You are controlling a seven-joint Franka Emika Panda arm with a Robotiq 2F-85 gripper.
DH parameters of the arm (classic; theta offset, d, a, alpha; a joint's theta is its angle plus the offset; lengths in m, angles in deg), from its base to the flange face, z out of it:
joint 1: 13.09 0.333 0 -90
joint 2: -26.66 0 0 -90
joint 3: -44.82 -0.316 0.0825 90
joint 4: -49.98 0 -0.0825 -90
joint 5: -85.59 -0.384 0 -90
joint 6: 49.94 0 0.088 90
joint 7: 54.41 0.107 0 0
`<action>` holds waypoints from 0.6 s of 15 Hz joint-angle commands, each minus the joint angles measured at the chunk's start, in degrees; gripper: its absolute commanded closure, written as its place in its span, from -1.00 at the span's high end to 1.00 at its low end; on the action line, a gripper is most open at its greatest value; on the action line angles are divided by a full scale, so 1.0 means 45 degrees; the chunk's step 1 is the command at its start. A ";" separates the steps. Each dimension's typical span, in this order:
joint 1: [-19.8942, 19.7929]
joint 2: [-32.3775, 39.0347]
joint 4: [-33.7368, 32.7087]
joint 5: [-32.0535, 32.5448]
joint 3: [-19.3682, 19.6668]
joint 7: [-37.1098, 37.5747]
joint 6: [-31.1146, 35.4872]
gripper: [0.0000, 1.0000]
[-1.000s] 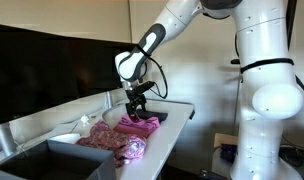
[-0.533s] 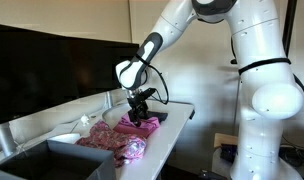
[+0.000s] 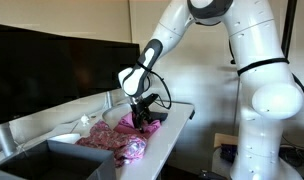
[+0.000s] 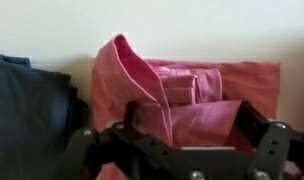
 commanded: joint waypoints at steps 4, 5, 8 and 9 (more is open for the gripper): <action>-0.0365 -0.0169 0.1626 -0.0263 -0.0026 -0.1318 0.1478 1.00; -0.0411 -0.0163 0.1787 -0.0286 -0.0017 -0.1474 0.1610 1.00; -0.0735 -0.0165 0.2242 -0.0691 -0.0107 -0.2471 0.1367 1.00; -0.0814 -0.0183 0.2394 -0.0816 -0.0091 -0.2672 0.1283 0.74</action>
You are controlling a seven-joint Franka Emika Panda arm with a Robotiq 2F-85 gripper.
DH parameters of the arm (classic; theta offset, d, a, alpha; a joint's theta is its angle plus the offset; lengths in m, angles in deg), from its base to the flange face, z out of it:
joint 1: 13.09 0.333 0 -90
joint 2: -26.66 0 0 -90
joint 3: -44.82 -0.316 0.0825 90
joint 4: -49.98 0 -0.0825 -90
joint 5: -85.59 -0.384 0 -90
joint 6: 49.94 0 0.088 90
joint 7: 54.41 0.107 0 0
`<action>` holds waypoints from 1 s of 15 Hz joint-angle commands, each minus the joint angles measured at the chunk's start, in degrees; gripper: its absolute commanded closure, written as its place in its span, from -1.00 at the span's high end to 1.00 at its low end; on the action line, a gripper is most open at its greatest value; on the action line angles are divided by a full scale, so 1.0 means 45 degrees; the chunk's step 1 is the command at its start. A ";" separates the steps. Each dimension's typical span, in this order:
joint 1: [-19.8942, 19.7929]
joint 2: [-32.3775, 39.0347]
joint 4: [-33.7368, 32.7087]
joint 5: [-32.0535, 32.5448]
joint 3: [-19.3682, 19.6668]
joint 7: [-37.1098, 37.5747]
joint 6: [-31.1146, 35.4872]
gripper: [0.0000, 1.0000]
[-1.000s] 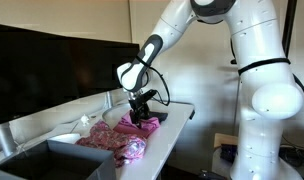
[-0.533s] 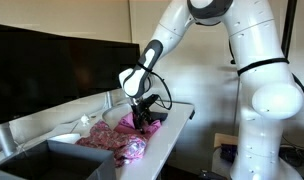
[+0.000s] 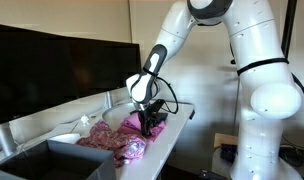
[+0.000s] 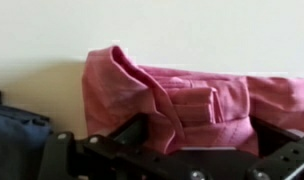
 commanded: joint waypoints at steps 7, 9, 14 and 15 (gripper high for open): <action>-0.0797 -0.0524 0.1434 -0.1132 -0.0096 -0.2074 0.0102 -0.28; -0.0867 -0.0565 0.1484 -0.1384 -0.0111 -0.2354 0.0110 -0.54; -0.0956 -0.0622 0.1576 -0.1748 -0.0118 -0.2982 0.0294 -0.83; -0.0954 -0.0630 0.1610 -0.1712 -0.0094 -0.3064 0.0434 -0.82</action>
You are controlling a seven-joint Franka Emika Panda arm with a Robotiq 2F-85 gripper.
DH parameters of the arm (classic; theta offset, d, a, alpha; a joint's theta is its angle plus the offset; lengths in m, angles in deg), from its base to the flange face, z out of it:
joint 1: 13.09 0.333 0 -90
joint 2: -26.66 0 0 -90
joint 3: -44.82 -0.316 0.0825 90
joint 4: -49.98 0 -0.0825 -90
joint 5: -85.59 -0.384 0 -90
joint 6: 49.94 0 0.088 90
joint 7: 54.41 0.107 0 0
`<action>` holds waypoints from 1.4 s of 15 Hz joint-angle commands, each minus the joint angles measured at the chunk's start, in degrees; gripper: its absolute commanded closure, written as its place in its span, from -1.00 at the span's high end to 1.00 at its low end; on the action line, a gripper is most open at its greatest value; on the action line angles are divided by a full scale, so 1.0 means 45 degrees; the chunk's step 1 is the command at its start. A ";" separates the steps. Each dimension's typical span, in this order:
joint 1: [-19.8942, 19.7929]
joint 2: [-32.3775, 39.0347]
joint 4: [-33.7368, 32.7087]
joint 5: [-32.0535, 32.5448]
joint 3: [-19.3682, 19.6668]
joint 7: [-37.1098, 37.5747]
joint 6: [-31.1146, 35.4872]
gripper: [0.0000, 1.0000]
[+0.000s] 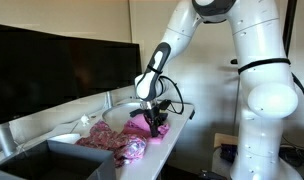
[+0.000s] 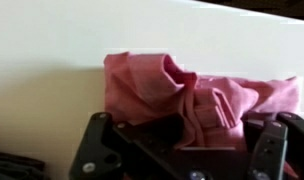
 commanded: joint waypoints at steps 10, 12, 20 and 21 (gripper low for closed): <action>0.1419 -0.0323 -0.4218 -0.1243 -0.1617 -0.0049 -0.3633 -0.93; 0.1471 -0.0328 -0.4650 -0.1330 -0.1653 -0.0098 -0.3930 -0.91; 0.1600 -0.0891 -0.5360 -0.1383 -0.1788 -0.0075 -0.4597 -0.92; 0.1629 -0.1164 -0.5180 -0.1397 -0.1801 -0.0143 -0.4614 -0.93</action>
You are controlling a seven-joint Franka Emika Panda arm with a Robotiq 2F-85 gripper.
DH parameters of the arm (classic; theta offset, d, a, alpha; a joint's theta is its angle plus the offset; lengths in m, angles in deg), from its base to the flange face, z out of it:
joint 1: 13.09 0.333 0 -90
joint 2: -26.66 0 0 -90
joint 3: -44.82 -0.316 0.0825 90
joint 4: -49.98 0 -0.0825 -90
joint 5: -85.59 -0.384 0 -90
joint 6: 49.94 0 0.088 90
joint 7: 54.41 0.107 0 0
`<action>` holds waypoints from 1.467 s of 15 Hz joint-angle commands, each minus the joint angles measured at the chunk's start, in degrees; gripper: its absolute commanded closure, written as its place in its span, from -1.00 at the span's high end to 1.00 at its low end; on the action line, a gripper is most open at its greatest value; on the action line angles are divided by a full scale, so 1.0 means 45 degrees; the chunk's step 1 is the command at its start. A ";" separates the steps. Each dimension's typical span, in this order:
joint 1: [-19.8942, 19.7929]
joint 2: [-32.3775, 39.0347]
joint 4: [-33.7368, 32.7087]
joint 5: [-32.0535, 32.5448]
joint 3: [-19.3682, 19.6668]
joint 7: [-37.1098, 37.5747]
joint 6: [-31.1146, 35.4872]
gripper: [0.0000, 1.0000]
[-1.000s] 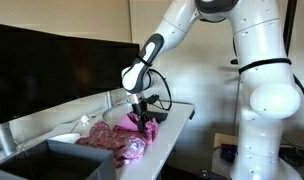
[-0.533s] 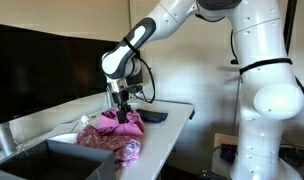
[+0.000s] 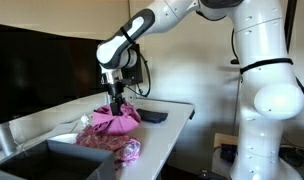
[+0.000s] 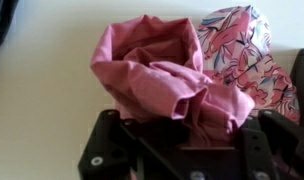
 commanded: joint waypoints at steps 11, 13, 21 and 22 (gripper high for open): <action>0.0820 -0.2781 0.0461 -0.0208 -0.0354 0.0284 -0.1538 -0.93; 0.0977 -0.3145 0.0382 -0.0149 -0.0373 0.0377 -0.1908 -0.93; 0.1675 -0.3400 -0.0915 0.0049 -0.0813 0.1533 -0.2647 -0.93; 0.1823 -0.3118 -0.1252 0.0018 -0.0989 0.2019 -0.2472 -0.93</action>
